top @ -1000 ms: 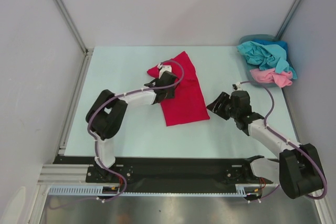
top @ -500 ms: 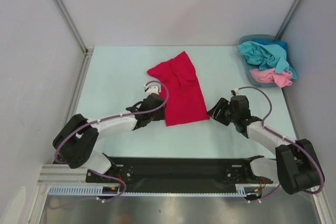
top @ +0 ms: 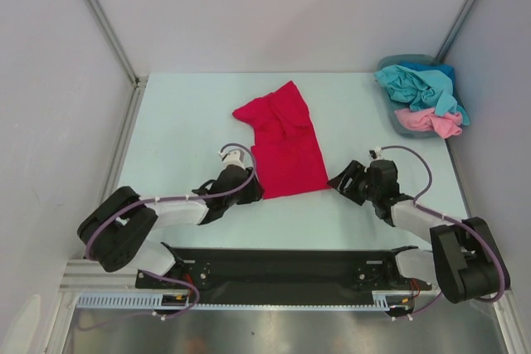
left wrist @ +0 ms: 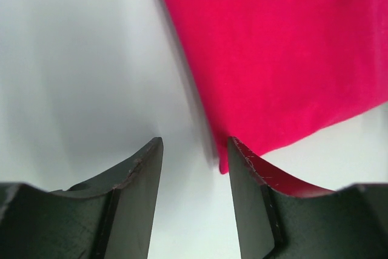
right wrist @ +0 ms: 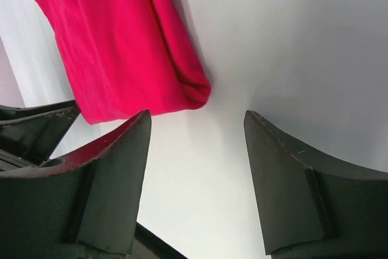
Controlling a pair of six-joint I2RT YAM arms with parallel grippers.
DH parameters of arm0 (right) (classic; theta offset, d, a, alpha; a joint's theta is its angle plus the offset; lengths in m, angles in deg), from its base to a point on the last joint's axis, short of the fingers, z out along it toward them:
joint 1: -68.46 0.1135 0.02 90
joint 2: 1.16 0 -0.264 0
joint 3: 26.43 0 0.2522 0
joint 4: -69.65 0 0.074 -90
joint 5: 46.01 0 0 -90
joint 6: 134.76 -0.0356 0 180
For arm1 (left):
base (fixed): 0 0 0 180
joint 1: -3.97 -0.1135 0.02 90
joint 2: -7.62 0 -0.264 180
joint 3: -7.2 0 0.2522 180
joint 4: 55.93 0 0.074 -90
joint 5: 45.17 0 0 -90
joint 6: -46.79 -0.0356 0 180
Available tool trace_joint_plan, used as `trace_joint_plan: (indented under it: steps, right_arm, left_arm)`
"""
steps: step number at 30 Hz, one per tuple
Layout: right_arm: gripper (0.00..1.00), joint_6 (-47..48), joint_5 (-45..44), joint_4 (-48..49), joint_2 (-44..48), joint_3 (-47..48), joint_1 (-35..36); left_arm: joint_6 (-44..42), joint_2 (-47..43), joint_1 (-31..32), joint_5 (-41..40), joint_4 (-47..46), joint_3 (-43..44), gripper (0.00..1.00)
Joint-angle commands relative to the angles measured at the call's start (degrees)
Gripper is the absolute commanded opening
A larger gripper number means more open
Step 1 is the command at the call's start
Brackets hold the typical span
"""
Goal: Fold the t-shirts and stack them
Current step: Fold the tshirt
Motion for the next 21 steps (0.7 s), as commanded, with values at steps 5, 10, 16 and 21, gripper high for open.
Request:
trace_joint_plan:
  steps: [5,10,16,21]
  right_arm:
    - [0.68,-3.35,4.44,14.13,-4.08,-4.32,-2.09]
    - [0.68,-4.84,5.05,18.18,-7.95,-4.85,-2.01]
    - [0.68,-5.73,4.53,19.76,-10.41,-3.80,-0.51]
    - [0.68,-6.25,3.03,20.90,-12.52,-3.01,1.95]
  left_arm:
    - [4.39,2.70,0.17,6.41,-12.58,-4.80,0.53]
    - [5.89,4.55,1.05,7.55,-16.27,-5.86,0.52]
    - [6.33,6.92,2.19,7.64,-17.06,-3.93,0.52]
    - [6.33,7.89,2.63,7.65,-16.98,-2.52,0.52]
